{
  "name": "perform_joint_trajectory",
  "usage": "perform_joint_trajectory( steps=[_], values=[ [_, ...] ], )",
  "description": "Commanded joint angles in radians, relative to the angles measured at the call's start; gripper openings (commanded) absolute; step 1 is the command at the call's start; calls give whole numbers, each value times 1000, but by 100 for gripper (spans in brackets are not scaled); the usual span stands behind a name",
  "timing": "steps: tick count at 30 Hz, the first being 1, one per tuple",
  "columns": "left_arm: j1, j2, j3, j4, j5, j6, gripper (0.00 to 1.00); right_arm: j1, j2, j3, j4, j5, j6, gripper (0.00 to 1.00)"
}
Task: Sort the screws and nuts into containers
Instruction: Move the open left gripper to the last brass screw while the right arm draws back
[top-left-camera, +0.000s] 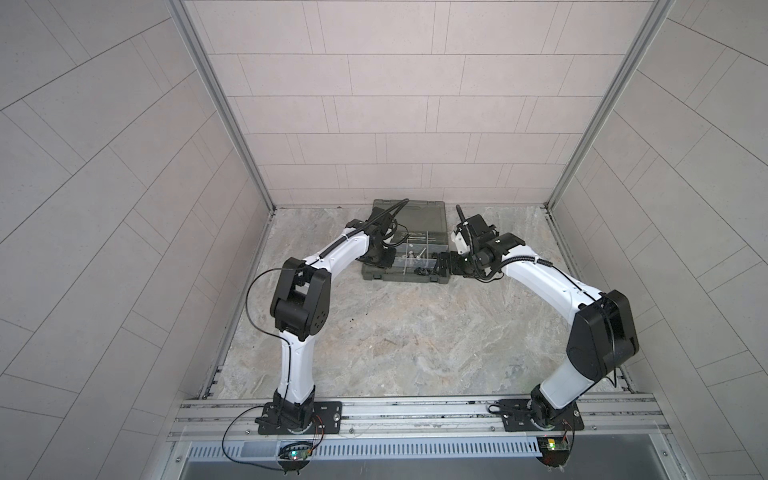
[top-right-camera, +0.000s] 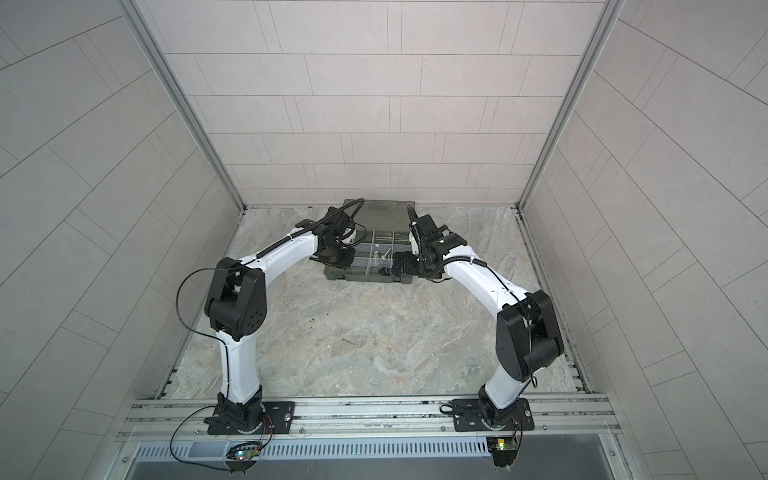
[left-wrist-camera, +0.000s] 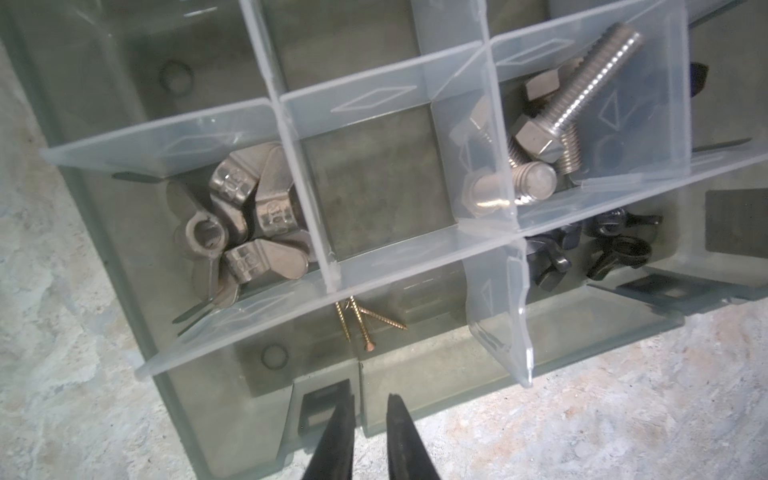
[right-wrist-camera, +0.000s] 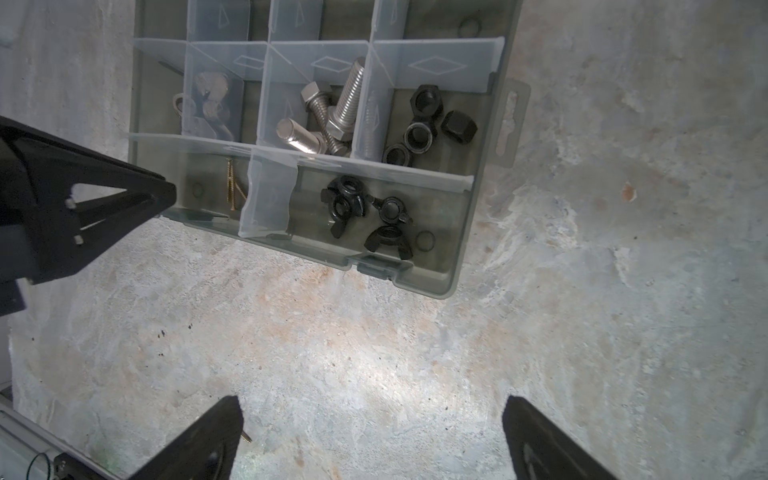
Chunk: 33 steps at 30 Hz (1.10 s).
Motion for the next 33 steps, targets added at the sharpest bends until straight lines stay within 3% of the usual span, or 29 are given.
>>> perform_joint_trajectory(
  steps=[1, 10, 14, 19, 25, 33],
  values=[
    [5, -169, -99, -1, -40, -118, 22, 5, -56, -20, -42, 52, -23, 99],
    [-66, -659, -651, 100, 19, -470, 26, 7, -77, -91, -1, 70, -11, 99],
    [-138, -866, -804, 114, 18, -628, 27, 9, -85, -118, 8, 105, -13, 99],
    [-231, -1063, -922, 118, -67, -809, 29, 8, -97, -156, 27, 130, -17, 99],
    [-376, -1107, -1009, 150, -173, -965, 29, 8, -147, -226, 55, 140, -19, 99],
    [-473, -967, -1022, 280, -238, -1056, 29, 8, -238, -300, 55, 175, -22, 99]
  ],
)
